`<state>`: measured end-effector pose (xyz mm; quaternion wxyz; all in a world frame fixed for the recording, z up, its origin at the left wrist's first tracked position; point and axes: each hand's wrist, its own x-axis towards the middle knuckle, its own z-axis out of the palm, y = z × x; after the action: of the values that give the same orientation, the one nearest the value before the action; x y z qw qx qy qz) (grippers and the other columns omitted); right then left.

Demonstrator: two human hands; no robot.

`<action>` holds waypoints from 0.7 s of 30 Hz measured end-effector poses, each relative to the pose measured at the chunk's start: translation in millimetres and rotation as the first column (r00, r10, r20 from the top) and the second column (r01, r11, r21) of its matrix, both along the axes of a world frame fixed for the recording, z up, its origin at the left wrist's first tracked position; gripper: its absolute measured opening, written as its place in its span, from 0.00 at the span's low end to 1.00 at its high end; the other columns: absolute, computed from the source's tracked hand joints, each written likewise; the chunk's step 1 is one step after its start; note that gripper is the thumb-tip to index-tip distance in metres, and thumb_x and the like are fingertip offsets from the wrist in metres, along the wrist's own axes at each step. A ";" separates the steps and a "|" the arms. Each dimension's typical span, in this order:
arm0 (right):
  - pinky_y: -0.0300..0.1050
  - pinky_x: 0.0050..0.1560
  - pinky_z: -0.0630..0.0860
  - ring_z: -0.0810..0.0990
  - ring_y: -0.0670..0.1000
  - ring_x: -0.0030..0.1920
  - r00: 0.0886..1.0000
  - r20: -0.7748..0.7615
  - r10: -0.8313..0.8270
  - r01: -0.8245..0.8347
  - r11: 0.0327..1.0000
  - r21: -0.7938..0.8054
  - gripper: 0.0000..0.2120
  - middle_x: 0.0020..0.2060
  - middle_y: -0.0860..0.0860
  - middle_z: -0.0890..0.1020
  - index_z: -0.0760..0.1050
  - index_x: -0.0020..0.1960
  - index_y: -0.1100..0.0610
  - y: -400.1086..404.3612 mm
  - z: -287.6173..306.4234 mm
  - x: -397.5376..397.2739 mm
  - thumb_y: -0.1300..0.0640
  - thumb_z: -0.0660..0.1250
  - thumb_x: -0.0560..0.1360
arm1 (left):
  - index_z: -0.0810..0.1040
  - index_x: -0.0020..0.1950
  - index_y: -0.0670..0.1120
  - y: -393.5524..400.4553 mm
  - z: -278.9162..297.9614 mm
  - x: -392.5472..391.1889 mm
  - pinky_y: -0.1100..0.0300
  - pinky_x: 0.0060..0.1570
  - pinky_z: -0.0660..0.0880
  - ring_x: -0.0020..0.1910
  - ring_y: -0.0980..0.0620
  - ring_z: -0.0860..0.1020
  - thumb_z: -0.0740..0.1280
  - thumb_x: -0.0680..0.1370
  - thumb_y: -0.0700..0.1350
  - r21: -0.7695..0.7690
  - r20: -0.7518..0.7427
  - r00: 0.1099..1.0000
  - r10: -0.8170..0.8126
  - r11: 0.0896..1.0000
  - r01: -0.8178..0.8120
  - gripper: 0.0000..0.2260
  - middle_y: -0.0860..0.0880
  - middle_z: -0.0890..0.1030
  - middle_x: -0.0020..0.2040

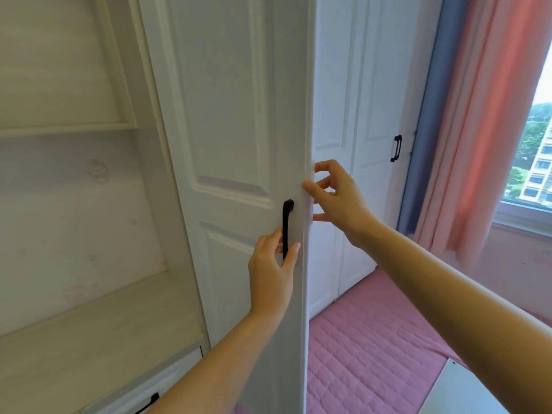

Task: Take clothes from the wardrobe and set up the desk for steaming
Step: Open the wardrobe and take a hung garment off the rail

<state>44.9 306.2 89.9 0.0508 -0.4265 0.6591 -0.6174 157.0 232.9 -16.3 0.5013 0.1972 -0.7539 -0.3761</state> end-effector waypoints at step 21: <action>0.51 0.52 0.81 0.80 0.49 0.57 0.793 -0.061 0.607 -0.591 0.789 0.167 0.33 0.67 0.47 0.70 0.53 0.75 0.40 -21.9 6.0 77.9 0.59 0.65 0.78 | 0.64 0.70 0.57 8.1 -11.8 93.7 0.74 0.49 0.73 0.62 0.65 0.73 0.67 0.74 0.53 0.189 -0.134 0.989 0.062 0.981 -0.036 0.25 0.59 0.73 0.66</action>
<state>122.9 284.3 95.9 0.2368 -0.6425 0.5329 -0.4971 250.7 241.1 -28.1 0.5414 0.2350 -0.6734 -0.4452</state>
